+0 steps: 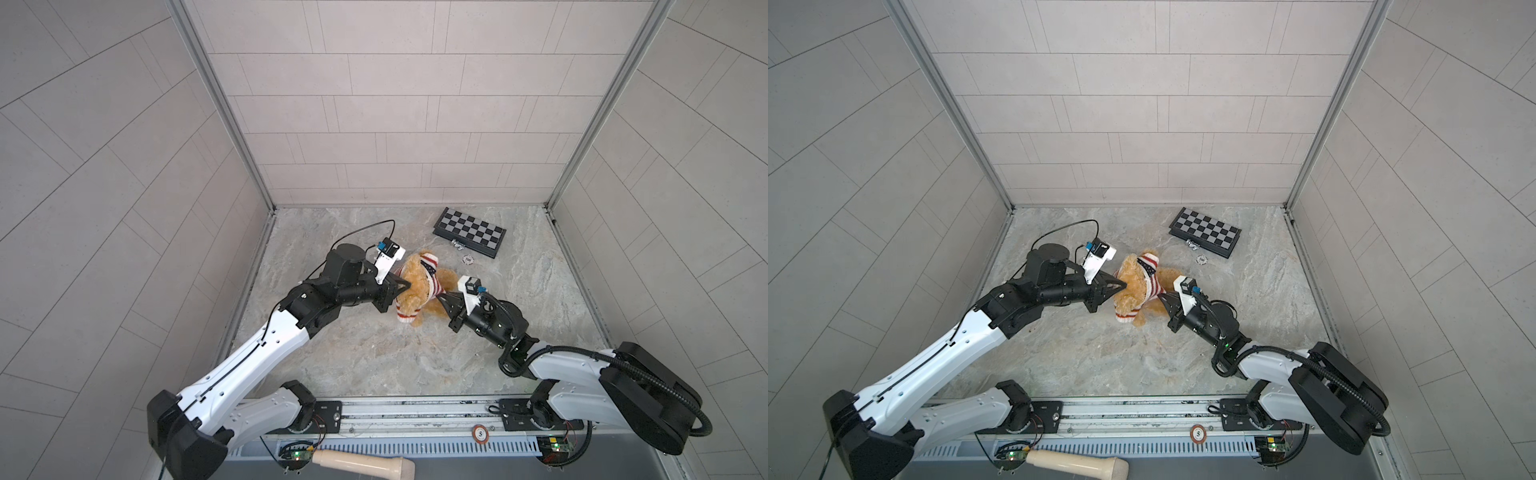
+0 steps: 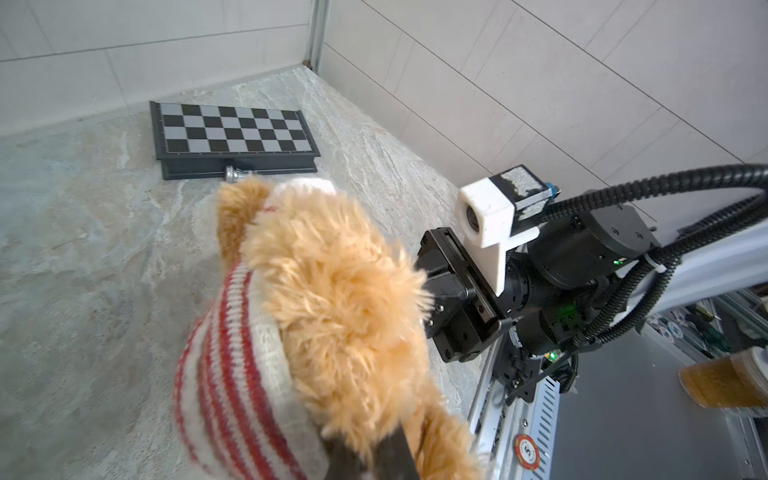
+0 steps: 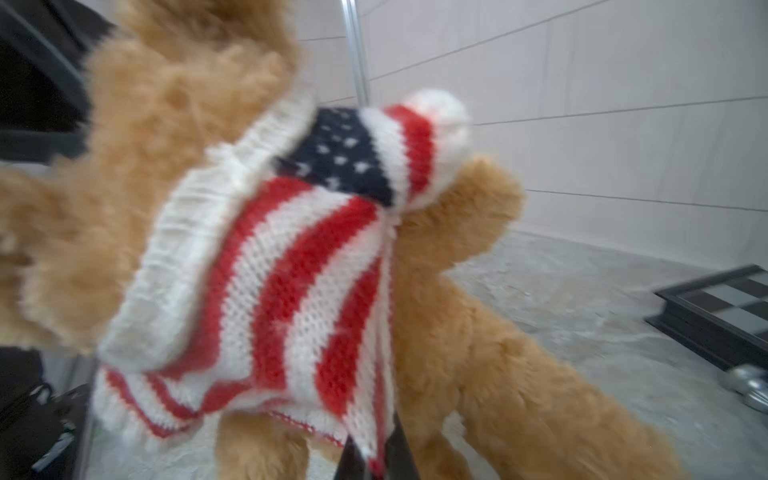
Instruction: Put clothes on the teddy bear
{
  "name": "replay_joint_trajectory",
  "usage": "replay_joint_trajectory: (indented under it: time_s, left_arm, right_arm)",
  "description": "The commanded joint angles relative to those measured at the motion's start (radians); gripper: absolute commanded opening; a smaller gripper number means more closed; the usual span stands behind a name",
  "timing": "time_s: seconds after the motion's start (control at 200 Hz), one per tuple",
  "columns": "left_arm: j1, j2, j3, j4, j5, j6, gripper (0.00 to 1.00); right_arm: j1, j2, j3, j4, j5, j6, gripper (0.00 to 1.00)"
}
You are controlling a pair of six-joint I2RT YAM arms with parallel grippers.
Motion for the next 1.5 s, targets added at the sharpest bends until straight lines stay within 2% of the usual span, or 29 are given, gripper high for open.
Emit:
replay_joint_trajectory:
  time_s: [0.0, 0.125, 0.26, 0.35, 0.456, 0.526, 0.586, 0.616, 0.716, 0.791, 0.846, 0.891, 1.011, 1.081, 1.201, 1.322, 1.497]
  left_arm:
    - [0.014, -0.046, 0.020, 0.065, -0.009, -0.010, 0.00]
    - [0.014, -0.037, -0.011, 0.102, 0.021, -0.022, 0.00]
    - [0.014, -0.059, -0.047, 0.181, 0.114, -0.054, 0.00]
    - [0.014, -0.064, -0.050, 0.206, 0.168, -0.078, 0.00]
    - [0.015, -0.071, -0.052, 0.239, 0.131, -0.148, 0.00]
    - [0.033, -0.071, -0.044, 0.289, 0.080, -0.255, 0.00]
    - [0.050, -0.065, -0.008, 0.270, 0.003, -0.322, 0.00]
    - [0.057, -0.056, 0.019, 0.250, -0.031, -0.340, 0.00]
    - [0.058, -0.006, 0.101, 0.181, -0.121, -0.385, 0.00]
    - [0.060, 0.031, 0.124, 0.173, -0.150, -0.438, 0.00]
    - [0.061, 0.048, 0.127, 0.168, -0.174, -0.477, 0.00]
    - [0.061, 0.057, 0.128, 0.156, -0.193, -0.510, 0.00]
    - [0.061, 0.066, 0.111, 0.147, -0.224, -0.603, 0.00]
    - [0.056, 0.060, 0.089, 0.159, -0.250, -0.639, 0.00]
    - [0.053, 0.040, 0.044, 0.184, -0.305, -0.699, 0.00]
    - [0.038, 0.041, 0.019, 0.235, -0.339, -0.763, 0.00]
    - [0.011, 0.070, 0.019, 0.268, -0.365, -0.828, 0.00]
  right_arm:
    - [-0.047, 0.003, 0.024, -0.199, 0.131, 0.029, 0.00]
    - [-0.067, 0.056, 0.029, -0.164, 0.141, 0.064, 0.00]
    - [-0.101, 0.138, 0.056, -0.176, 0.182, 0.112, 0.00]
    - [-0.107, 0.187, 0.125, -0.214, 0.168, 0.092, 0.00]
    - [-0.107, 0.220, 0.168, -0.211, 0.144, 0.065, 0.00]
    - [-0.106, 0.213, 0.144, -0.165, 0.126, 0.047, 0.00]
    - [-0.107, 0.186, 0.101, -0.114, 0.071, 0.009, 0.00]
    - [-0.107, 0.173, 0.076, -0.063, 0.007, -0.010, 0.00]
    - [-0.092, 0.116, 0.032, 0.062, -0.262, -0.054, 0.16]
    - [-0.059, 0.038, 0.030, 0.040, -0.316, -0.082, 0.30]
    - [-0.034, -0.031, 0.034, -0.024, -0.301, -0.117, 0.40]
    - [-0.005, -0.102, 0.042, -0.129, -0.241, -0.171, 0.46]
    - [0.141, -0.312, 0.116, -0.464, -0.009, -0.447, 0.51]
    - [0.195, -0.361, 0.162, -0.517, 0.108, -0.530, 0.53]
    - [0.200, -0.292, 0.273, -0.596, 0.088, -0.583, 0.52]
    - [0.226, -0.155, 0.292, -0.506, 0.095, -0.600, 0.51]
    - [0.274, -0.063, 0.347, -0.461, 0.089, -0.638, 0.51]
